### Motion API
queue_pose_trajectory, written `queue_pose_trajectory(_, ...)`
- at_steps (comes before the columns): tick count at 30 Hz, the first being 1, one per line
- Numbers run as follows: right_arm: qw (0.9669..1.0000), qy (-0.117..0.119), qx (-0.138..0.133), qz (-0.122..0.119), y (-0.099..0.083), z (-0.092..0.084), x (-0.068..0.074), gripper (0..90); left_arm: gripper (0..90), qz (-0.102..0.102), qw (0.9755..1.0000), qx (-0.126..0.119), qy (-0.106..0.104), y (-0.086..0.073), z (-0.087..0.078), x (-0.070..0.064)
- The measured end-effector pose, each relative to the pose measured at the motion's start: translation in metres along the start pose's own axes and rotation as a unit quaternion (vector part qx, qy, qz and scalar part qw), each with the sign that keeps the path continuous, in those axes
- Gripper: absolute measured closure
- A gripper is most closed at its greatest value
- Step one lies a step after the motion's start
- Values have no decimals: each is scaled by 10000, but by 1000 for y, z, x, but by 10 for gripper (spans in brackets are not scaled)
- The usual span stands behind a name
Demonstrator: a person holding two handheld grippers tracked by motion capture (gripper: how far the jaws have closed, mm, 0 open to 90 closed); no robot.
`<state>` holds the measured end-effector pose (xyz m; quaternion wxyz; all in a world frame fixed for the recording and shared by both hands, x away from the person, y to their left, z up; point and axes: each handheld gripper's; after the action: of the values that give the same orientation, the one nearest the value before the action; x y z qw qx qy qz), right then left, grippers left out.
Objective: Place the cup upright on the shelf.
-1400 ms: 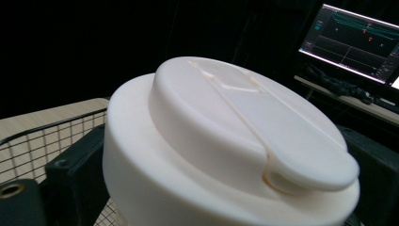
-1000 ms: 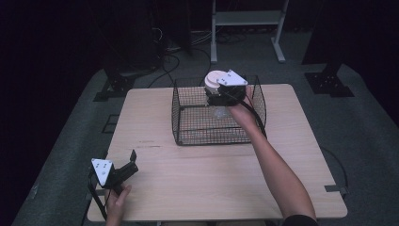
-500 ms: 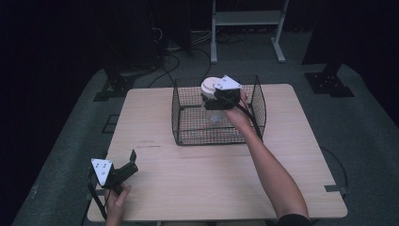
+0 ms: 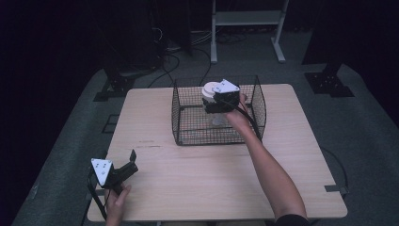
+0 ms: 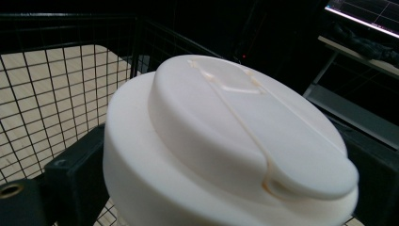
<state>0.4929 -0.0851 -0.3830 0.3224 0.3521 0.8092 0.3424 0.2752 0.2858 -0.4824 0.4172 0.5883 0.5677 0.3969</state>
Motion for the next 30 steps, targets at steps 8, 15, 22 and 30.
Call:
queue_pose_trajectory(8, 10000, 63, 20, -26, -5, 5, 1, 38, 0, 7, 10000, 2, 12, 0, 0, 0)
queue_pose_trajectory(15, 9998, 132, 42, -125, -7, 1, 0, 37, 0, 11, 10000, 2, 9, 0, 0, 0)
queue_pose_trajectory(22, 9998, 128, 63, -152, -10, -2, -2, 31, 0, 20, 10000, 4, 16, 0, 0, -1)
queue_pose_trajectory(30, 9998, 75, 95, -155, -11, -4, -6, 27, 0, 31, 10000, 6, 11, 0, 0, -1)
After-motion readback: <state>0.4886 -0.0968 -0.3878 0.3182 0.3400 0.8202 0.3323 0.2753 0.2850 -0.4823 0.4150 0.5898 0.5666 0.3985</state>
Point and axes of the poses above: each handheld gripper's, and its own axes: z roughly forward along the jaws, y roughly out of its top, x roughly to its left, and after that the axes turned 15 degrees about x, right-handed
